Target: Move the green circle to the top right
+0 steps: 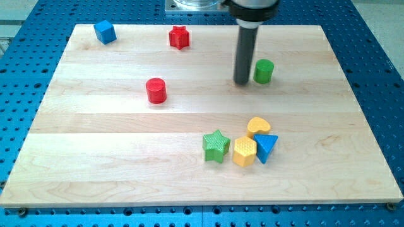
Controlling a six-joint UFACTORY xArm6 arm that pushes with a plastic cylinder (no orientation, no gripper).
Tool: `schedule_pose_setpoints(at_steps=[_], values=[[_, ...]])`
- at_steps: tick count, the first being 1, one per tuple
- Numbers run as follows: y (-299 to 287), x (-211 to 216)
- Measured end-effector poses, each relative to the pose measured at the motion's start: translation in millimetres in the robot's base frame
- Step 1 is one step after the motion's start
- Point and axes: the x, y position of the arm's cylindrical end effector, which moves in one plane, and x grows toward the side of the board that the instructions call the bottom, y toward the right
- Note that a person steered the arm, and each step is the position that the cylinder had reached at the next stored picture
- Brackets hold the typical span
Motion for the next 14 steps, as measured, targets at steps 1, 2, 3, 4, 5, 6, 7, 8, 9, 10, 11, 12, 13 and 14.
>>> schedule_pose_setpoints(at_steps=[1, 2, 3, 4, 5, 6, 7, 8, 9, 10, 11, 12, 13, 14], values=[[70.7, -10.9], [53.3, -20.5], [71.0, -62.6], [61.8, -15.5], [105.6, 18.4], [105.0, -25.7], [111.2, -52.3], [111.2, -97.2], [112.2, -104.5], [107.1, -70.6], [106.9, -54.0], [106.9, -54.0], [106.8, -54.0], [106.3, -47.0]])
